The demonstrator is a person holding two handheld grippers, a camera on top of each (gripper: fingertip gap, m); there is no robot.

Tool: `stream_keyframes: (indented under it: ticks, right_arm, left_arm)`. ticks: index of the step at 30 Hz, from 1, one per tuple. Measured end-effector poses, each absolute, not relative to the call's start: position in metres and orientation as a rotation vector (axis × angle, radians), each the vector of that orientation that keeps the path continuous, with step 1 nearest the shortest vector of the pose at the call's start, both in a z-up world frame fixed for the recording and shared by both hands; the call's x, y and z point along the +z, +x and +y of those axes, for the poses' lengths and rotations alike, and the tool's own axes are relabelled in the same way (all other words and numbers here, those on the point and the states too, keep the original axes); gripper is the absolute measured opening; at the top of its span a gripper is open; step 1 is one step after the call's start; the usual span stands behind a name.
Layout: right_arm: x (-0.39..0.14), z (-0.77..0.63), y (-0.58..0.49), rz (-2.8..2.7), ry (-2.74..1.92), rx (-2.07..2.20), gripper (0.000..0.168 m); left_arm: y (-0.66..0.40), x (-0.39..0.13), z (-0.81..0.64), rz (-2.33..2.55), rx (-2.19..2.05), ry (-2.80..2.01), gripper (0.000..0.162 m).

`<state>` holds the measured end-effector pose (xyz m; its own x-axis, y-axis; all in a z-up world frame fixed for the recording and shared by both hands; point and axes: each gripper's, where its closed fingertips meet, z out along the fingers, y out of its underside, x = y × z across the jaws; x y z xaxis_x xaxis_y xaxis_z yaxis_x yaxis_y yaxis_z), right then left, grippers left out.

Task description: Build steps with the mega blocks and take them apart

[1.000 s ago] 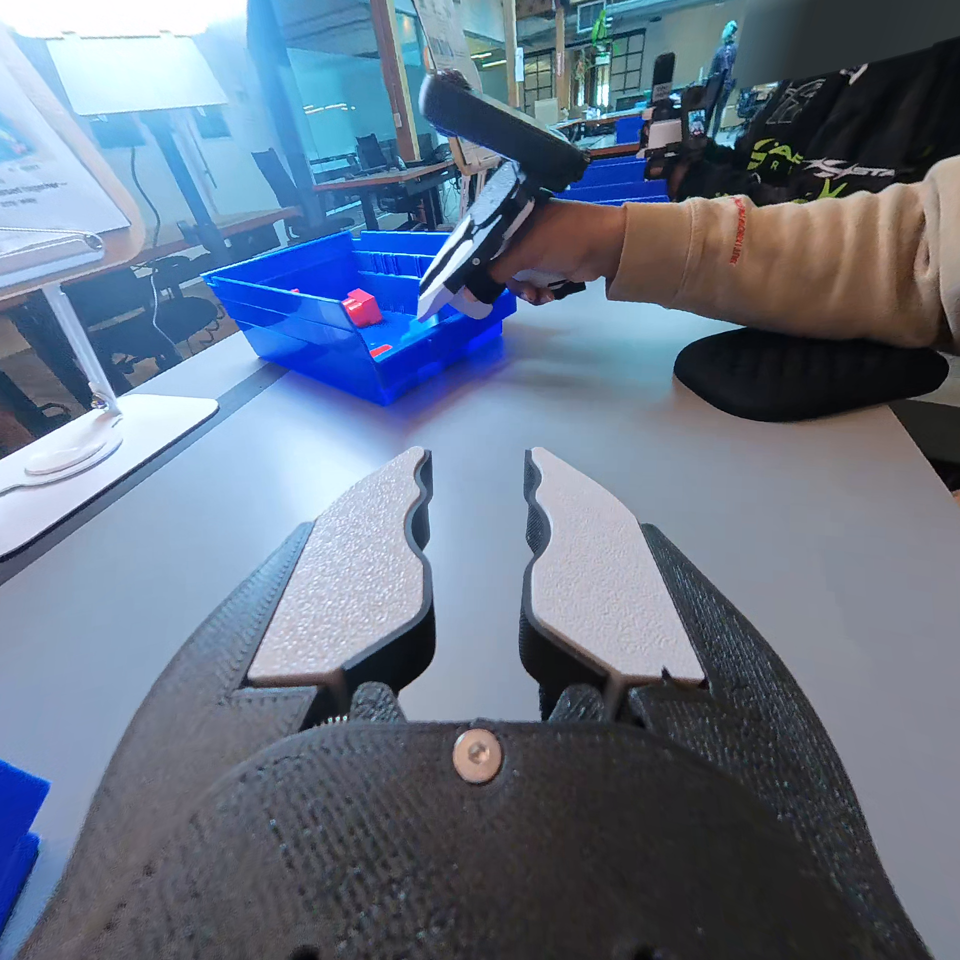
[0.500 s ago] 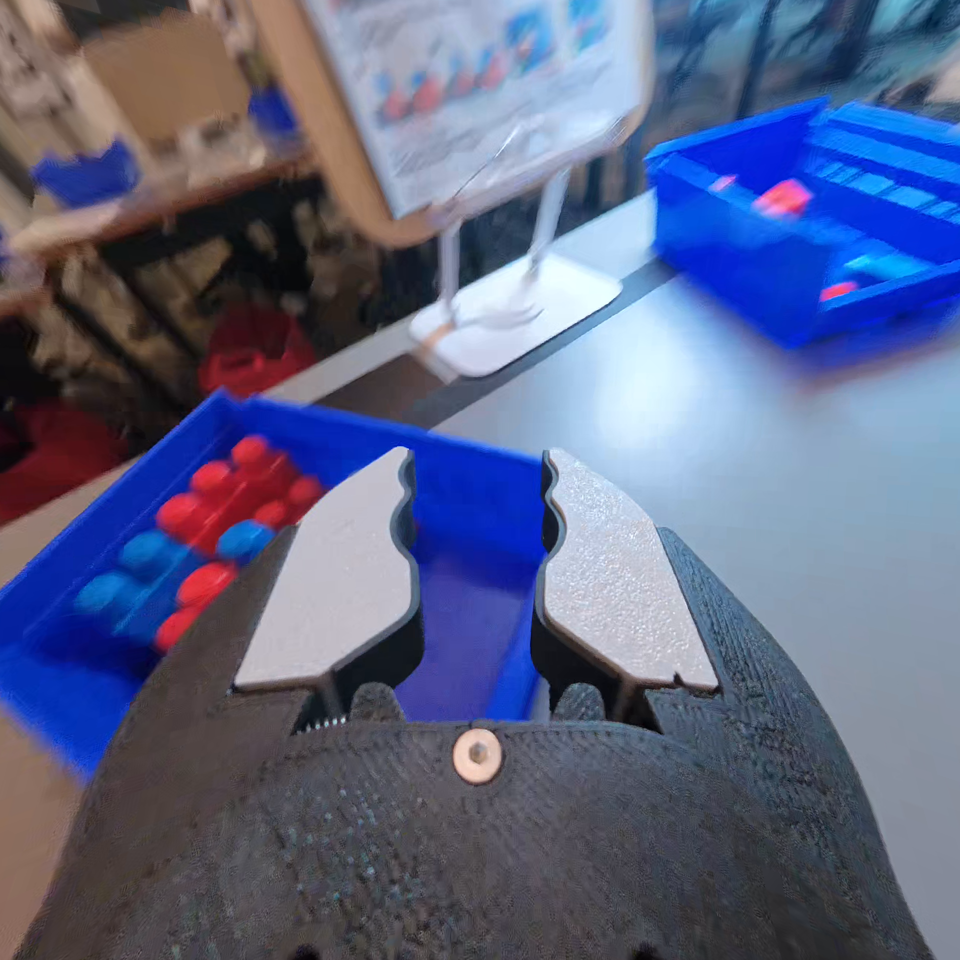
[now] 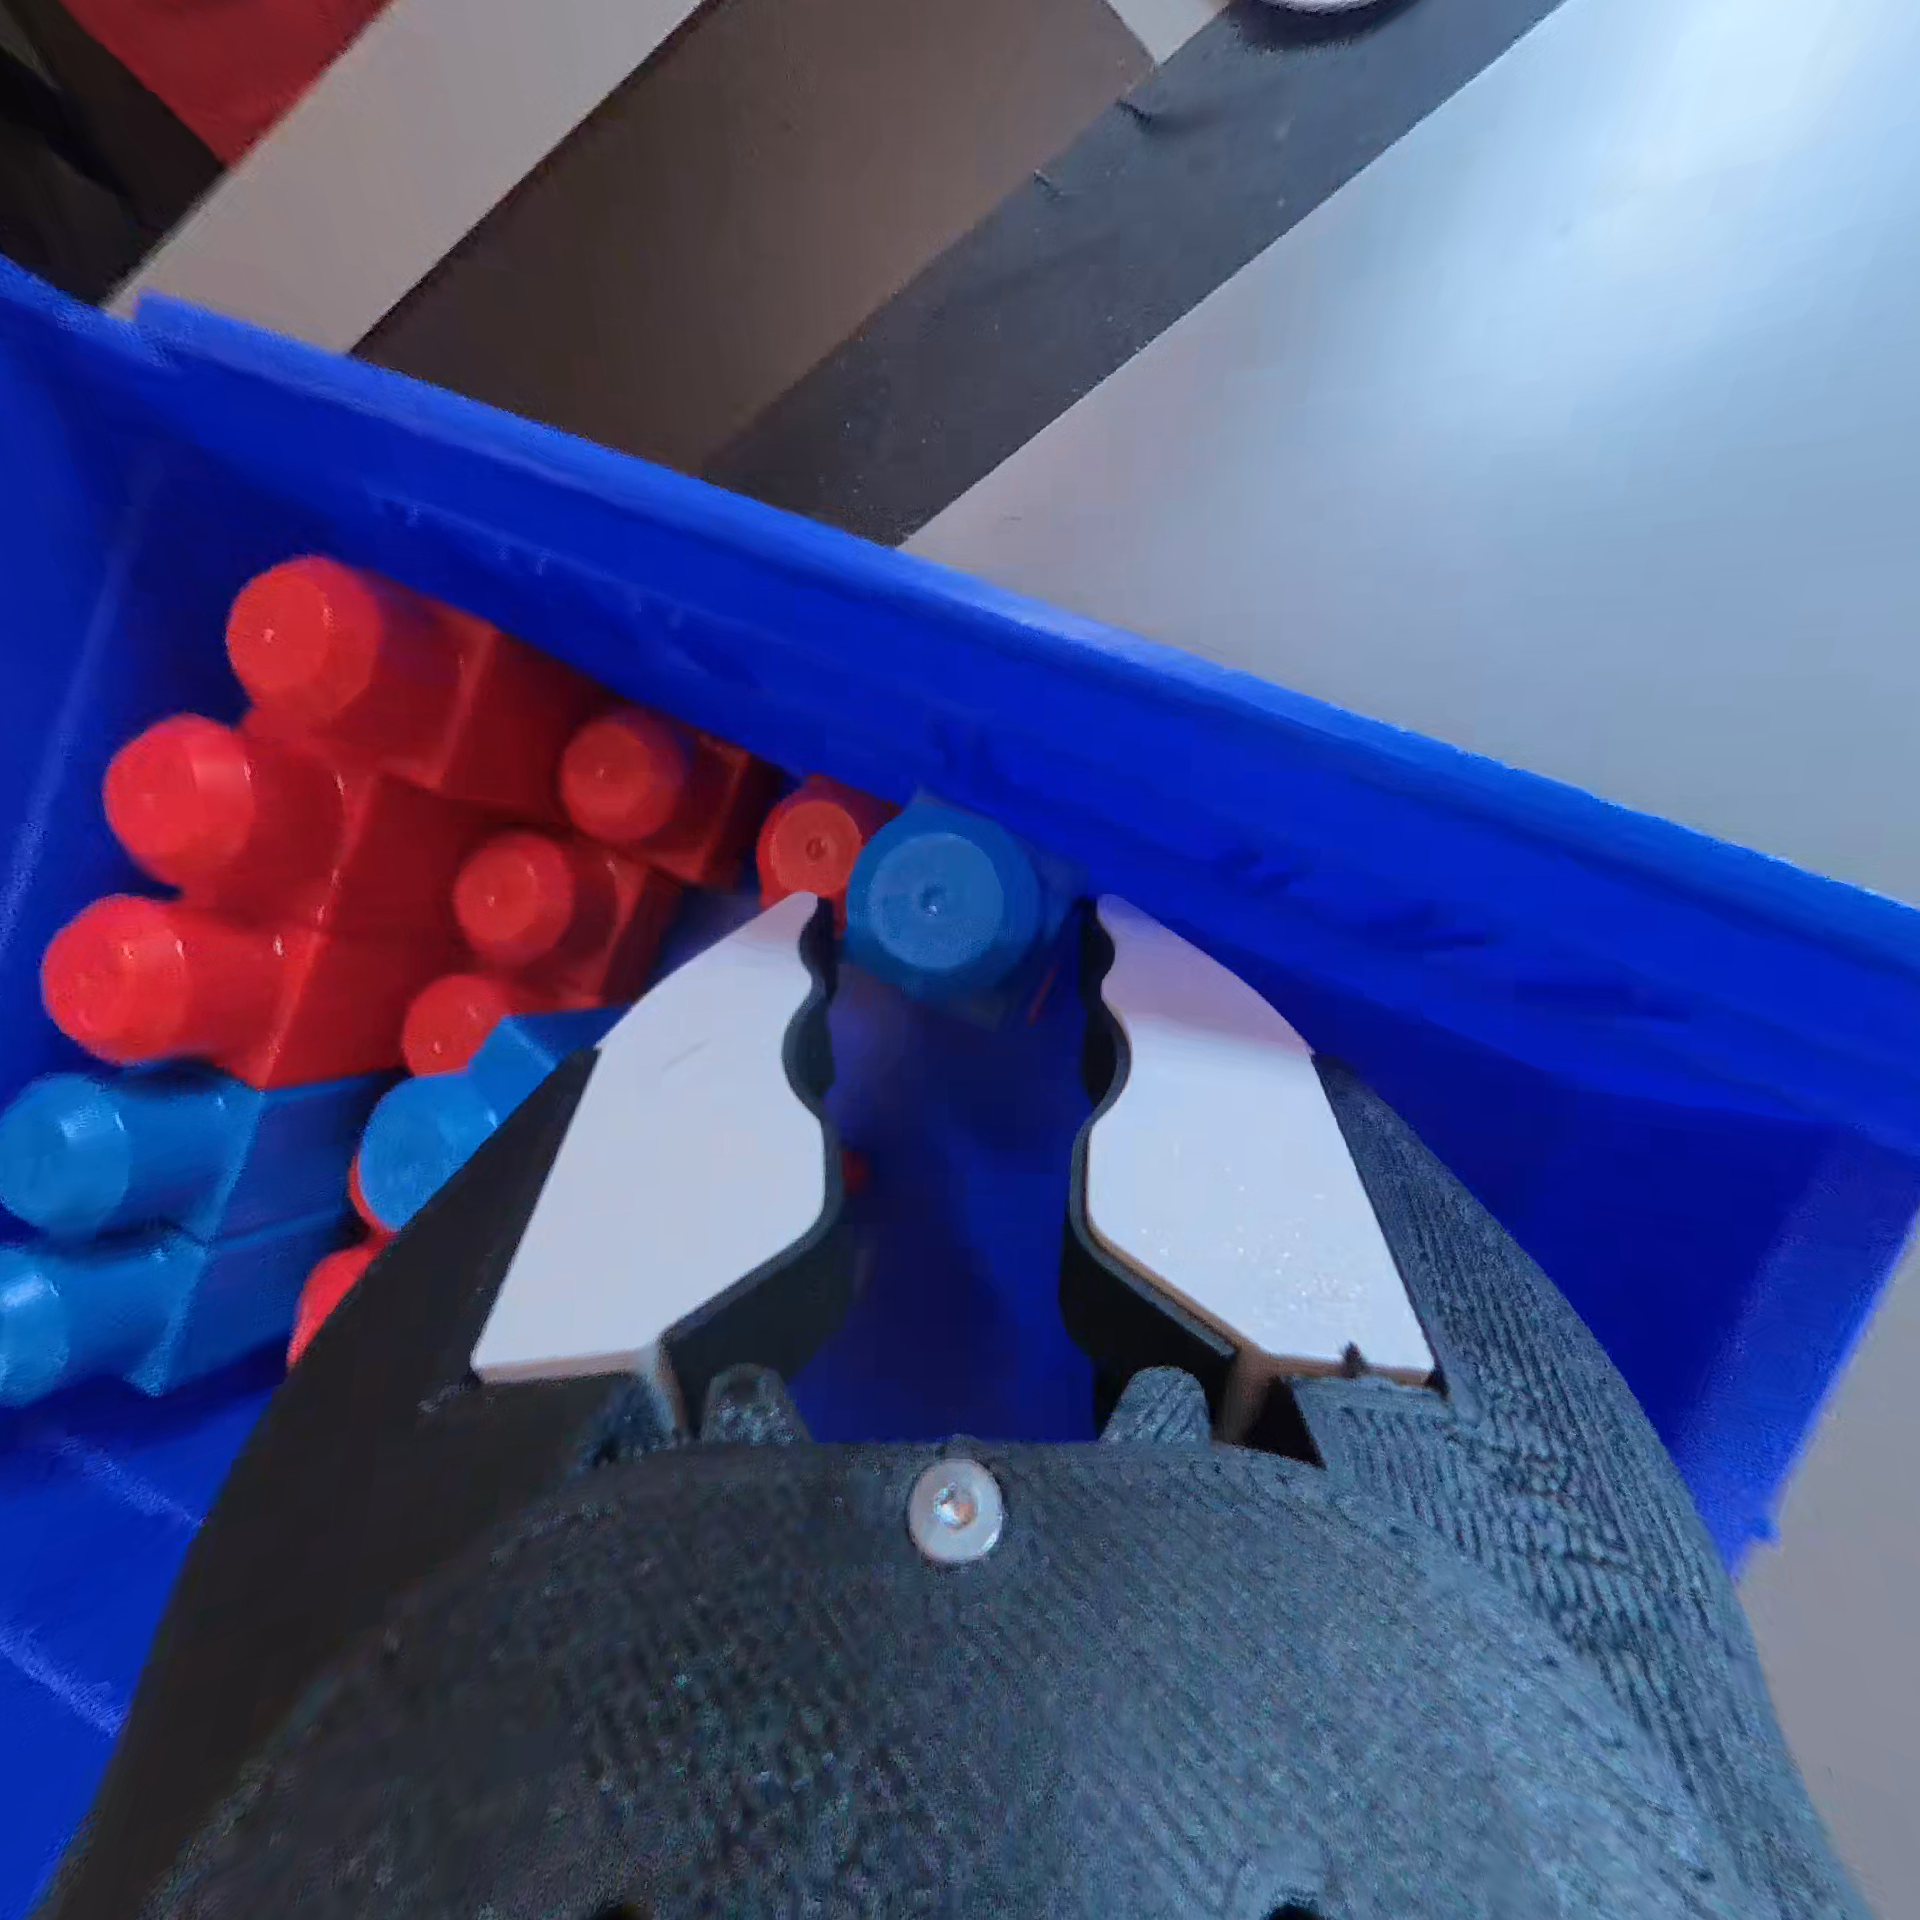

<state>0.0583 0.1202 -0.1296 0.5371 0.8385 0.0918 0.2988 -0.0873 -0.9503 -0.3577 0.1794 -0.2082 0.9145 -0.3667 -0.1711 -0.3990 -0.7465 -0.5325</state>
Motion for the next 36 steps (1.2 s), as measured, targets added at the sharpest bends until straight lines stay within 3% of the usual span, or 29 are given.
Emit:
stream_keyframes:
  ticks: [4,8,14,17,23,36]
  right_arm:
    - [-0.131,0.117,0.057,-0.989,-1.642,0.604,0.030]
    - [-0.129,0.110,0.049,-1.007,-1.615,0.667,0.030]
    - [-0.107,0.057,0.014,-1.093,-1.429,1.051,0.035]
    - [-0.089,0.016,-0.002,-1.068,-1.357,1.420,0.043]
    - [-0.058,-0.043,-0.020,-0.856,-1.298,2.201,0.056]
    - [-0.060,-0.054,-0.019,-0.802,-1.278,2.424,0.042]
  left_arm:
    - [-0.354,-0.193,0.177,0.655,0.228,-2.381,0.040]
    - [-0.334,-0.134,0.154,0.632,0.241,-2.127,0.038]
    - [-0.192,-0.024,0.056,0.767,-0.456,-1.443,0.037]
    - [-0.133,0.005,-0.004,0.791,-0.830,-1.158,0.037]
    - [-0.056,-0.015,-0.051,0.906,-1.115,-1.013,0.036]
    - [-0.030,-0.057,-0.060,1.074,-0.996,-1.050,0.037]
